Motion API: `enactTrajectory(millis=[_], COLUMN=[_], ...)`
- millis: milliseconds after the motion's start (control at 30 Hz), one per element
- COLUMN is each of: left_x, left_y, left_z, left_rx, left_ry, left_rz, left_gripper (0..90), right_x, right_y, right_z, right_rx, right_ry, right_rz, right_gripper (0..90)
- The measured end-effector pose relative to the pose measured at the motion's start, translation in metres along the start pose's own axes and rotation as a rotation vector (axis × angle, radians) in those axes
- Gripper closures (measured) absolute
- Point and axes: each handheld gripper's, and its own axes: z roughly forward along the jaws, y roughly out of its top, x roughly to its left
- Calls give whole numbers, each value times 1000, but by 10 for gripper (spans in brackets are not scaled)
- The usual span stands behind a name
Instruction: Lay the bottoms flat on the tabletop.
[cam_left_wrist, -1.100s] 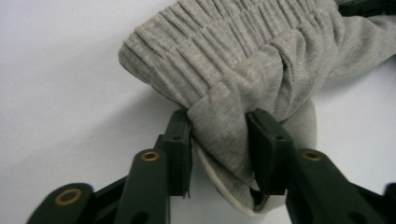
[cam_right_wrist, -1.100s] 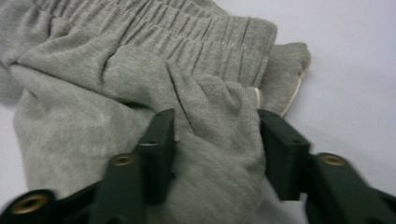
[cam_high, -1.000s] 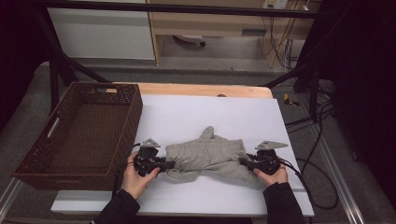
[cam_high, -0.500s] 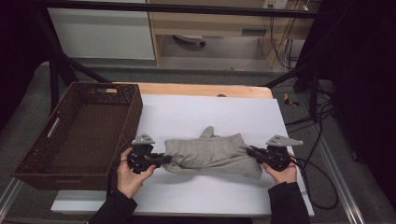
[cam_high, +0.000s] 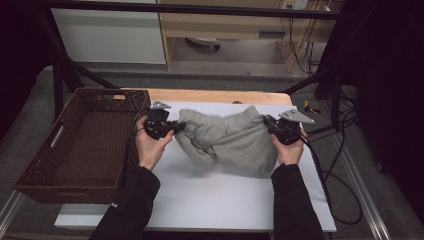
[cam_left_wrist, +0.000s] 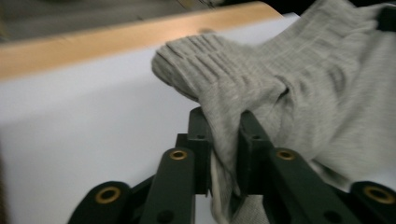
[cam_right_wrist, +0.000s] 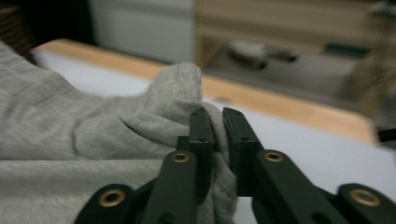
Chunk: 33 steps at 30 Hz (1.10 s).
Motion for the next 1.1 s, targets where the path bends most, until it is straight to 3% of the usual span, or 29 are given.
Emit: enactTrajectory(millis=[67, 100, 167, 233, 333, 467, 600, 700, 867, 1100], left_x=[6, 6, 4, 2, -5, -15, -26, -34, -45, -55], left_y=[-2, -4, -15, -27, -47, -67, -81, -89, -98, -103], left_z=[6, 6, 4, 3, 3, 4, 6, 7, 17, 36], left_rx=[14, 35, 45, 59, 72, 115, 156, 158, 179, 176], left_ry=[9, 7, -1, -25, -76, -127, -151, -187, -167, -176], left_rz=[-58, -59, -44, -50, -47, -20, 8, 10, 41, 33], left_gripper=[521, 447, 343, 295, 196, 159, 136, 140, 231, 434], right_x=[0, 1, 5, 9, 15, 22, 28, 34, 43, 53], right_y=[0, -2, -8, -17, -31, -46, -53, -57, -64, -79], right_z=[11, 11, 8, 1, -11, -26, -36, -43, -51, -52], right_rx=[46, 49, 72, 89, 122, 134, 162, 158, 179, 251], right_ry=[-16, -14, 36, 70, 134, 204, 249, 278, 321, 321], right_rz=[-3, -7, -2, -26, -7, 8, 22, 12, 9, -28], right_gripper=[619, 576, 490, 452, 352, 290, 251, 265, 263, 335])
